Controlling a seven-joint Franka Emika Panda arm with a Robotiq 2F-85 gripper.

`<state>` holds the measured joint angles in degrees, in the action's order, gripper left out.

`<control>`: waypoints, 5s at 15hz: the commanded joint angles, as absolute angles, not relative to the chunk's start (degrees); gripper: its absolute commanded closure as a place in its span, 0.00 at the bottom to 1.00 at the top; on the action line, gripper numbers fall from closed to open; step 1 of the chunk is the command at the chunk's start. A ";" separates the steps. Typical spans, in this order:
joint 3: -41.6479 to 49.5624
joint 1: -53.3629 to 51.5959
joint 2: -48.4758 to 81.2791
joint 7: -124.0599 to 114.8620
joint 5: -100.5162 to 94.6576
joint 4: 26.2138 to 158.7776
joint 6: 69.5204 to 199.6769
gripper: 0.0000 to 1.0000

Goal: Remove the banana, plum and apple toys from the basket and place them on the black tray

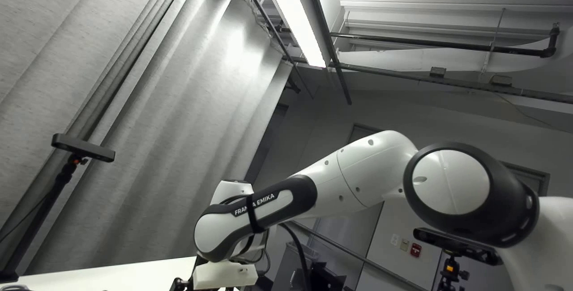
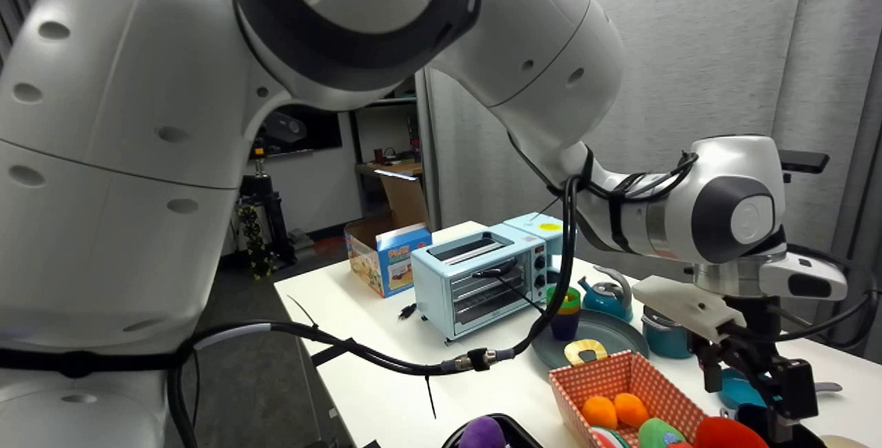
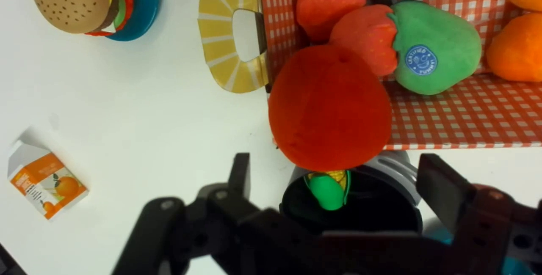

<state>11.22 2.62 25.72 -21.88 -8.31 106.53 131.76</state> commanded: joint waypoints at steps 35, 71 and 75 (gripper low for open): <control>2.24 -3.87 3.37 -20.83 -9.71 133.72 133.43 0.94; 1.04 -3.28 -2.06 -20.47 -14.02 140.80 133.39 0.00; 0.21 -2.66 -7.35 -22.58 -17.16 143.08 137.76 0.00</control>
